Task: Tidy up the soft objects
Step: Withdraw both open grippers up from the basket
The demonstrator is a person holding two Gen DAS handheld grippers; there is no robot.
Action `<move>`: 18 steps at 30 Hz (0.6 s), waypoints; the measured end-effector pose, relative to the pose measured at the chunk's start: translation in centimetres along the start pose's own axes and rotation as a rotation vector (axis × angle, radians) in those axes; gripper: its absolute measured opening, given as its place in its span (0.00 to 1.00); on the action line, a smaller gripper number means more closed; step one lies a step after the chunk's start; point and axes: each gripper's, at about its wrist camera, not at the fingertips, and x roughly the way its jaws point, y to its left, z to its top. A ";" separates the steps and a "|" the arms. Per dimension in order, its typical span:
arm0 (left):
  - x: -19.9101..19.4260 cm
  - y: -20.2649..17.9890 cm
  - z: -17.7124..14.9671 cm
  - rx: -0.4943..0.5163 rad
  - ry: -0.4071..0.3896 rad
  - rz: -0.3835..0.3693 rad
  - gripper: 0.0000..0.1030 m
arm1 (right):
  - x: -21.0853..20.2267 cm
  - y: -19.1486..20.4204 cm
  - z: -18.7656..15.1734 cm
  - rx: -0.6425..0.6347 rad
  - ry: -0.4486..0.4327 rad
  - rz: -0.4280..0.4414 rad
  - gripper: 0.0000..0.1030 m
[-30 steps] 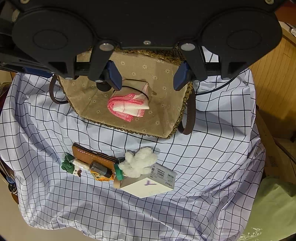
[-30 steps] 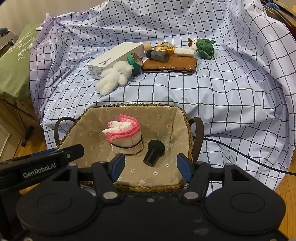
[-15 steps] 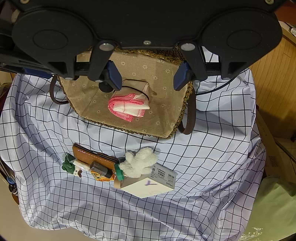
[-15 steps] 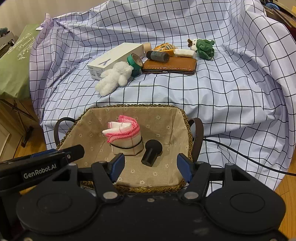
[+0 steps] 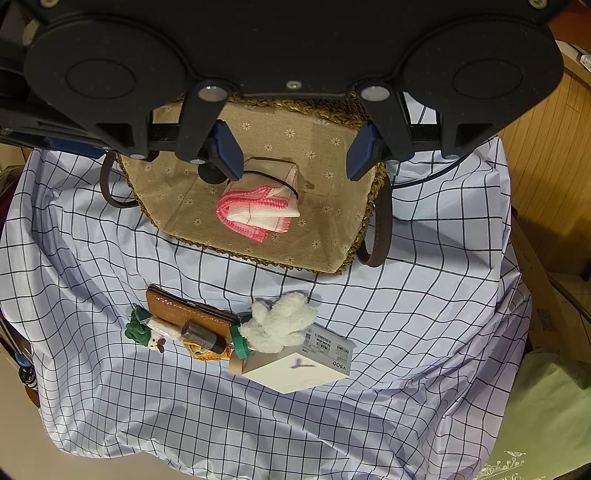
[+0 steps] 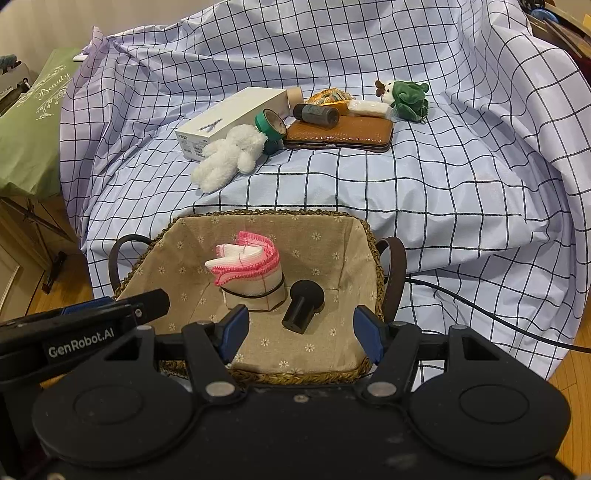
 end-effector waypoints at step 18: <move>-0.5 0.0 0.6 0.019 -0.028 0.009 0.62 | -0.1 -0.1 0.5 -0.008 -0.019 -0.010 0.62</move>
